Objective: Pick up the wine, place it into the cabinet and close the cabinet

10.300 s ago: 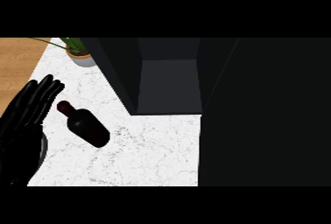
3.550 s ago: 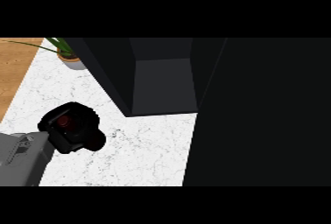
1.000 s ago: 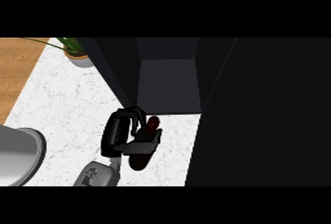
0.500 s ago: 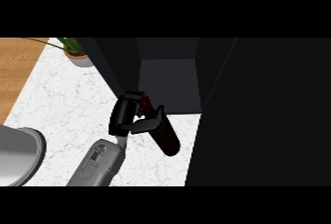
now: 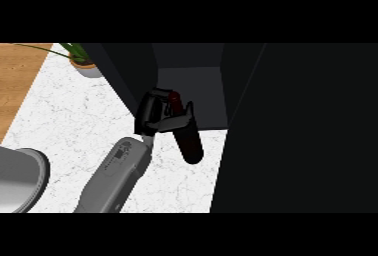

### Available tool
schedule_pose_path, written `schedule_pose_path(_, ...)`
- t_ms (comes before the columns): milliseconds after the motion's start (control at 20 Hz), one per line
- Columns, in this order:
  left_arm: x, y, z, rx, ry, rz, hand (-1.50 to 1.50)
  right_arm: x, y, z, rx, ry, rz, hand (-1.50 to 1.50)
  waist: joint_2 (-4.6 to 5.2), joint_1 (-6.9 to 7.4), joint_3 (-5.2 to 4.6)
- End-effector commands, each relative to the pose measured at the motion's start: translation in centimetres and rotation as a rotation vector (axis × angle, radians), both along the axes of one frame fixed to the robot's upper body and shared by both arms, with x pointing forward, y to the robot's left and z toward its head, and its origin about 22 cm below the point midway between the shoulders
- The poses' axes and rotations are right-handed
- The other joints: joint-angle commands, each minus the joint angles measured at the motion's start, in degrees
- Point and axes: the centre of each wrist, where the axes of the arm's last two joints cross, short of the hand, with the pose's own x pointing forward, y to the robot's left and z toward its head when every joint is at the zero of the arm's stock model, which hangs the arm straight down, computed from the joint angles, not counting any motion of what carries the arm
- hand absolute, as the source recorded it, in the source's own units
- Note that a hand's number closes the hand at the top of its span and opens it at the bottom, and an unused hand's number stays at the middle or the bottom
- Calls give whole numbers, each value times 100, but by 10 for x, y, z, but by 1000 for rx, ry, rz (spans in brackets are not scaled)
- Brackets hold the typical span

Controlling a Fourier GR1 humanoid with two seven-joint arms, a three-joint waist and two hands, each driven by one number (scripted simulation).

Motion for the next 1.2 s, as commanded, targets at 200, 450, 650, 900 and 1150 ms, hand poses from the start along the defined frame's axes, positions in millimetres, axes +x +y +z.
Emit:
schedule_pose_path(200,20,-10,-10,-25,21,33,150,-26,-5,27,97,-8,69,-150,45,-91,-5)
schedule_pose_path(450,45,-27,24,28,64,68,150,-31,-4,30,135,-27,84,-150,32,-164,-4)
schedule_pose_path(650,45,-25,6,141,64,71,150,-25,-6,24,118,-19,88,-150,60,-153,5)
schedule_pose_path(900,53,-15,1,102,131,124,150,-17,-3,19,124,-28,87,-150,144,-258,-1)
schedule_pose_path(1150,64,-19,17,84,157,173,150,-29,-5,18,112,6,112,-150,99,-296,4)
